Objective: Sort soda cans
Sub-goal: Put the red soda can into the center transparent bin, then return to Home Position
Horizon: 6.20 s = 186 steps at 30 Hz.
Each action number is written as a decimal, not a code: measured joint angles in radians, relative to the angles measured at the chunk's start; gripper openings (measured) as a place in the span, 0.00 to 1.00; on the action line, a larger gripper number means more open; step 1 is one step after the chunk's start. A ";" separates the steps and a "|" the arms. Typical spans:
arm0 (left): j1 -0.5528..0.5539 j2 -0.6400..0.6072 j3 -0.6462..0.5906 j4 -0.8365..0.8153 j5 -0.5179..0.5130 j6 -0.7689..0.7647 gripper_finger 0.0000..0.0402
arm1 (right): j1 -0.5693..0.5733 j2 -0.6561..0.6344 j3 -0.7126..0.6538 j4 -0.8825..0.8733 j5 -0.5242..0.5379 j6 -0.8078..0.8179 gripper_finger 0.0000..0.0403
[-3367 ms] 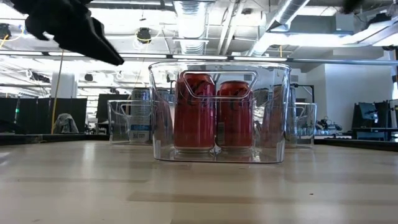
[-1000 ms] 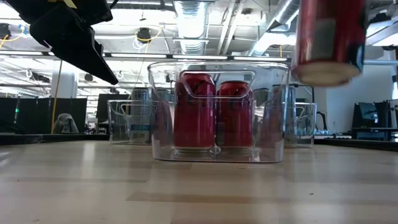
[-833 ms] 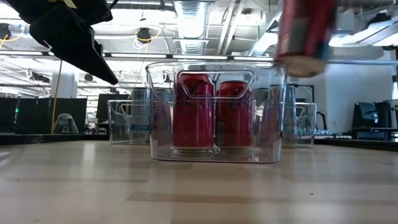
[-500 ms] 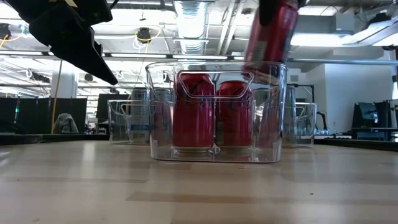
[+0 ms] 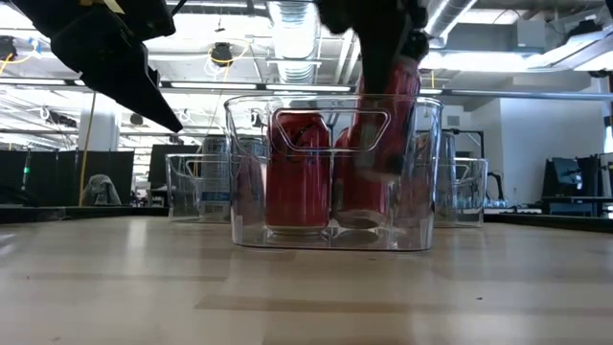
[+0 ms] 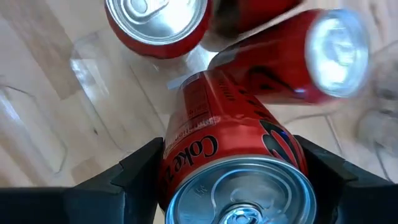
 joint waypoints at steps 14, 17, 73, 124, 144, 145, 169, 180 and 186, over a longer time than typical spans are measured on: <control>0.000 0.000 0.000 -0.003 0.002 -0.009 0.58 | -0.051 0.095 -0.001 0.064 -0.056 -0.130 0.73; 0.000 0.000 0.000 -0.004 0.002 -0.009 0.58 | -0.063 0.090 -0.001 0.072 -0.055 -0.147 0.73; -0.005 0.000 0.000 0.070 0.001 0.025 0.58 | -0.080 0.091 -0.048 0.058 -0.071 -0.246 0.76; 0.077 -0.193 0.001 0.424 0.196 0.437 0.44 | 0.300 -0.624 -0.560 0.306 0.853 0.103 0.82; 0.113 -0.476 -0.245 0.584 0.190 0.352 0.01 | 0.534 -1.056 -1.045 0.994 0.948 -0.374 0.01; 0.110 -0.509 -0.245 0.566 0.186 0.359 0.01 | 0.548 -1.082 -1.079 1.070 0.938 -0.434 0.01; 0.076 -0.835 -0.345 0.357 0.057 0.455 0.00 | 0.081 -1.696 -1.625 1.535 0.167 -0.688 0.00; 0.076 -1.097 -0.471 0.296 0.046 0.456 0.00 | 0.078 -1.887 -1.625 1.277 0.133 -0.611 0.00; 0.076 -1.146 -0.473 0.166 0.062 0.414 0.00 | 0.078 -1.897 -1.626 1.240 0.132 -0.600 0.00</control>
